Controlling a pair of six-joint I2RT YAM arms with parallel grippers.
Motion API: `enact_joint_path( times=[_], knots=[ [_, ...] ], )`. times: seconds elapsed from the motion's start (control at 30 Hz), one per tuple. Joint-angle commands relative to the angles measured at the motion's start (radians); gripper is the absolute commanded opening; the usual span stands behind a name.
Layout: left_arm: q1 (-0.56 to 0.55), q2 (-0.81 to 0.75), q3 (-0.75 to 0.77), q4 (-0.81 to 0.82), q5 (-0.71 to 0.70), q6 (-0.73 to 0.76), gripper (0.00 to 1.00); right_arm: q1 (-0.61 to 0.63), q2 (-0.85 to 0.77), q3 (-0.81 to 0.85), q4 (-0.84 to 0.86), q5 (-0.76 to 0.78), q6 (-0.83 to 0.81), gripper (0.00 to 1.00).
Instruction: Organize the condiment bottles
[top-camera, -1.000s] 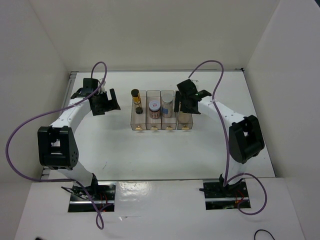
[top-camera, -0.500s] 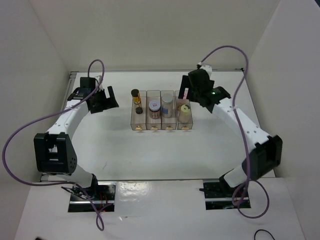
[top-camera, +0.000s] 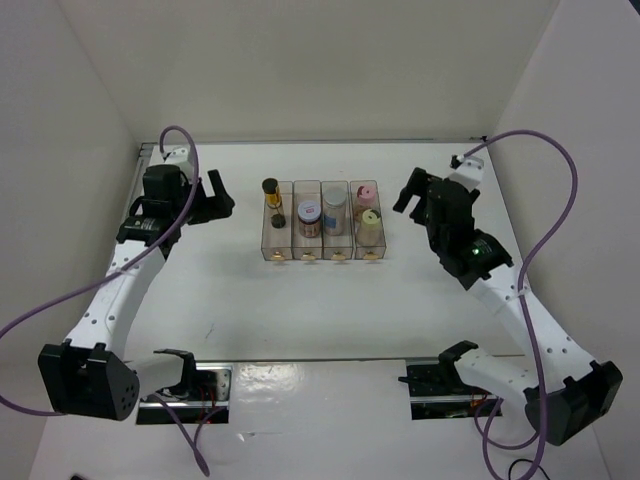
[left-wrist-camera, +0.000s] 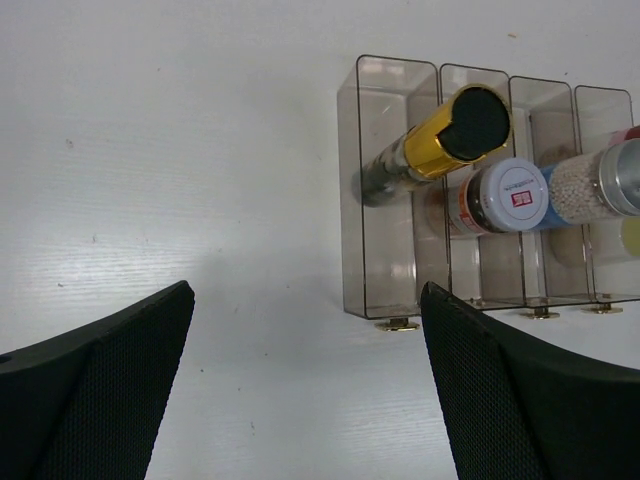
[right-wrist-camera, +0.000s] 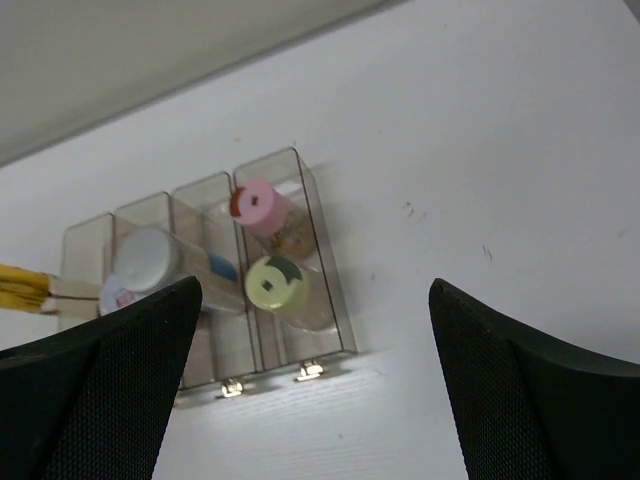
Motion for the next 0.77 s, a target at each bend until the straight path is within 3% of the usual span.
enact_joint_path(
  times=[0.0,0.17,0.63,0.73],
  knots=[
    [-0.034,-0.03,-0.017,0.058,-0.049,0.016,1.0,-0.012,-0.103,-0.113,0.085,0.036,0.048,0.98],
    [-0.056,-0.061,-0.028,0.058,-0.049,0.028,1.0,-0.068,-0.16,-0.149,0.085,0.008,0.046,0.98],
    [-0.056,-0.069,-0.019,0.049,-0.08,0.028,1.0,-0.068,-0.148,-0.17,0.105,-0.035,0.026,0.98],
    [-0.056,-0.046,0.001,0.029,-0.09,-0.034,1.0,-0.068,-0.157,-0.17,0.105,-0.044,0.026,0.98]
  ],
)
